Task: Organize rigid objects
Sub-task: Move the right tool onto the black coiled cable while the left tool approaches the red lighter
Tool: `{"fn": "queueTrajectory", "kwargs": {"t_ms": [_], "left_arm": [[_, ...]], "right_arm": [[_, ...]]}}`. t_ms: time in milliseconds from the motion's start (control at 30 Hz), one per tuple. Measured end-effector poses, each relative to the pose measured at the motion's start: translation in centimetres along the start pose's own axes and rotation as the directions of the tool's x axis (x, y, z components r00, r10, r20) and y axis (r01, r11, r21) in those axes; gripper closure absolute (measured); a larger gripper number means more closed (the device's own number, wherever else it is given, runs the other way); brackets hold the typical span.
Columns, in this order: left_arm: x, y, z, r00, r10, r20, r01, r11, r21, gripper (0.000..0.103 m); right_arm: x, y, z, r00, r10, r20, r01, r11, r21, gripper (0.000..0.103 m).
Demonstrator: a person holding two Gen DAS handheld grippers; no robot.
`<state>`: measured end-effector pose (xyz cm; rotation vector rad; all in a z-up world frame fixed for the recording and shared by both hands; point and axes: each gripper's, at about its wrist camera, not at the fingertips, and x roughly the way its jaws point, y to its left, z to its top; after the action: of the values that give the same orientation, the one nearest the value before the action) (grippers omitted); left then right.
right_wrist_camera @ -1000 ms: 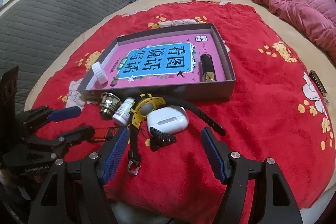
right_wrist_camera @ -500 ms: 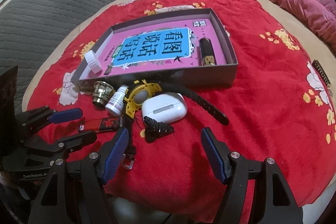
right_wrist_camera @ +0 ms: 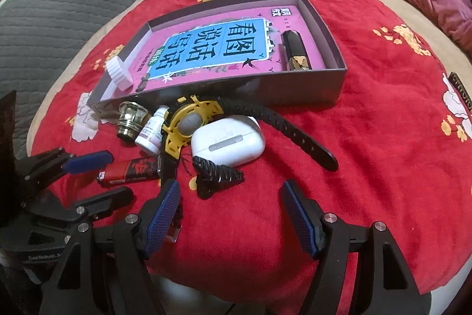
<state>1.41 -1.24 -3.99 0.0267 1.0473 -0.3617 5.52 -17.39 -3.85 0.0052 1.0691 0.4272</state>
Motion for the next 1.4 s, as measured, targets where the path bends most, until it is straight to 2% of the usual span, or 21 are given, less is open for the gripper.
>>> {"fn": "queueTrajectory", "kwargs": {"t_ms": [167, 433, 600, 867, 1400], "left_arm": [[0.2, -0.4, 0.1, 1.000, 0.018, 0.010, -0.018, 1.000, 0.026, 0.044], [0.6, -0.1, 0.5, 1.000, 0.015, 0.018, -0.016, 1.000, 0.023, 0.044], [0.8, 0.0, 0.7, 1.000, 0.009, 0.022, -0.010, 1.000, 0.021, 0.044], [1.1, 0.4, 0.9, 1.000, -0.015, 0.025, 0.015, 1.000, 0.014, 0.044], [2.1, 0.3, 1.1, 0.999, -0.045, 0.024, 0.044, 0.998, 0.037, 0.045]], "right_arm": [[0.6, 0.7, 0.1, 1.000, -0.001, 0.002, 0.001, 0.999, -0.036, 0.030], [1.2, 1.3, 0.3, 0.999, -0.029, 0.013, 0.030, 0.996, -0.080, 0.056], [0.9, -0.2, 0.3, 1.000, 0.022, 0.016, -0.022, 1.000, -0.004, 0.065], [0.2, -2.7, 0.1, 0.998, 0.063, 0.028, -0.066, 0.991, 0.116, 0.065], [1.6, -2.3, 0.2, 0.999, 0.045, -0.001, -0.044, 0.995, 0.085, 0.065]]}}
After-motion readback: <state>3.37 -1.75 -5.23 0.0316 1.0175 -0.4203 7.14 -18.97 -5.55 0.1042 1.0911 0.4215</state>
